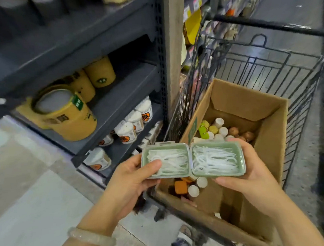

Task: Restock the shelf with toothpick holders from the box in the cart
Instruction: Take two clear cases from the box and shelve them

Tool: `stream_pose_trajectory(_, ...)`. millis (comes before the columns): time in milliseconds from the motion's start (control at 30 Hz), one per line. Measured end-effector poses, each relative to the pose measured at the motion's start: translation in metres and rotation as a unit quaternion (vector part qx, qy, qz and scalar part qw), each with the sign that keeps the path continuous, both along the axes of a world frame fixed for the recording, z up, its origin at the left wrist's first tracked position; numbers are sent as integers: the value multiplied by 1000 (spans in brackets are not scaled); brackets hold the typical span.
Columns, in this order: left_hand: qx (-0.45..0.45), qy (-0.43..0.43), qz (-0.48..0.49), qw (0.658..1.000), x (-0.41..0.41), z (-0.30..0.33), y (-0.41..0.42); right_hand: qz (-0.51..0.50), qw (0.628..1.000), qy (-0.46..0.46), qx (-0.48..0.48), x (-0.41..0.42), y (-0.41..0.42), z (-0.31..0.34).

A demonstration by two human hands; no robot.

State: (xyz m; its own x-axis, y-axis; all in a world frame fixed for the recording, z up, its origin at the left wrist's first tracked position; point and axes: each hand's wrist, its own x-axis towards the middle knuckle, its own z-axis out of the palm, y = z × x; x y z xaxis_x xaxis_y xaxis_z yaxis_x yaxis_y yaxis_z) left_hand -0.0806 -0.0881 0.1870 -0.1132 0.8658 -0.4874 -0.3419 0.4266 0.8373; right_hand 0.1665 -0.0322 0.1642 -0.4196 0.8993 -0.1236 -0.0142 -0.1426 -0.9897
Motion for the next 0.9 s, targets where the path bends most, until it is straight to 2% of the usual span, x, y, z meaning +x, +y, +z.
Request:
stream_pose_trajectory(300, 98, 38, 87, 991, -68, 70, -147, 82, 992, 23, 87, -90, -94, 70)
stream_pose_trajectory(500, 156, 69, 125, 977, -104, 122, -224, 121, 985, 57, 105, -139, -153, 122)
stream_pose_trajectory(700, 201, 82, 176, 960, -137, 170, -259, 137, 975, 88, 154, -182, -180, 175)
stream_pose_trajectory(900, 238, 55, 213, 946, -170, 211, -261, 136, 969, 97, 181, -213, -182, 222)
